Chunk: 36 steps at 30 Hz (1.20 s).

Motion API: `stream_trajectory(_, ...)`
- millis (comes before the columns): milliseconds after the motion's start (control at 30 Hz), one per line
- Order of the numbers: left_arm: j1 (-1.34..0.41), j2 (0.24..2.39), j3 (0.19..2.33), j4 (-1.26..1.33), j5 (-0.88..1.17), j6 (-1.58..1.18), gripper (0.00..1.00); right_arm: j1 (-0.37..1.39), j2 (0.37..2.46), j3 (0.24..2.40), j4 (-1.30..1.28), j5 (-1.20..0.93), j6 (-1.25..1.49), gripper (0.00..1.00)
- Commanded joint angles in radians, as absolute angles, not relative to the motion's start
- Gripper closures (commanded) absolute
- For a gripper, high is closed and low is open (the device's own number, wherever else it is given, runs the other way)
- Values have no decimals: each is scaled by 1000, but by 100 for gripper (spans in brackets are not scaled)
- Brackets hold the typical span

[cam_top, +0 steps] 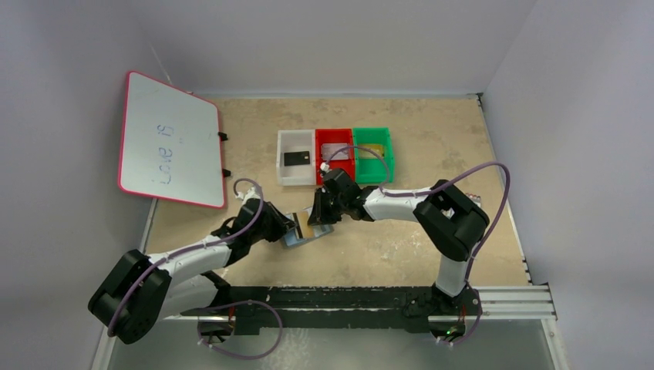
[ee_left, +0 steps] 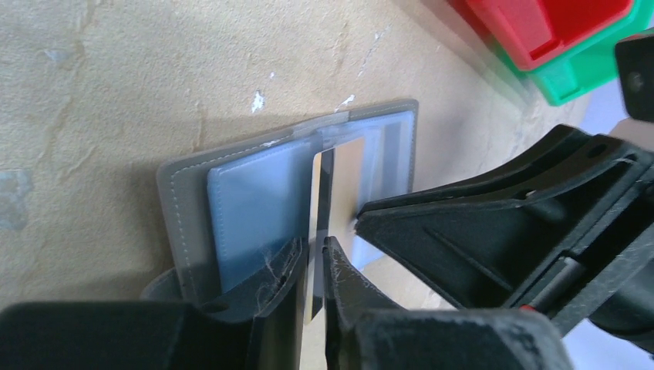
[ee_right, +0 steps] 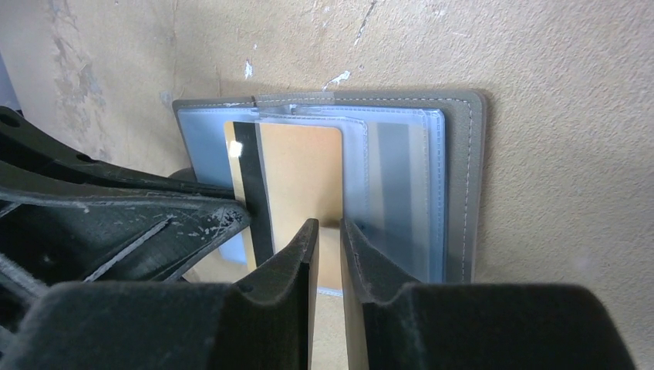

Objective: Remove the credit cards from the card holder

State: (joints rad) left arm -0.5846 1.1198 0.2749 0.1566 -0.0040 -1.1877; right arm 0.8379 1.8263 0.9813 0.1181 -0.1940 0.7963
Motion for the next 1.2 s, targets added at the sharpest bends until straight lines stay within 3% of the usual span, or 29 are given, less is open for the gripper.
stream_trajectory(0,-586,1111,259,286,15,-1217,83,838,1844,987,34,-132,786,80)
stream_trajectory(300,-586,1184,187,499,70,-1298,79,837,1849,982,36,-153,794,80)
stream_trajectory(400,-586,1194,185,493,70,-1299,86,837,1851,983,34,-155,797,80)
stream_trajectory(567,-586,1127,186,386,22,-1285,100,836,1853,989,12,-134,808,82)
stream_trajectory(1167,-586,978,282,61,-82,-1176,100,837,1839,1010,5,-126,796,83)
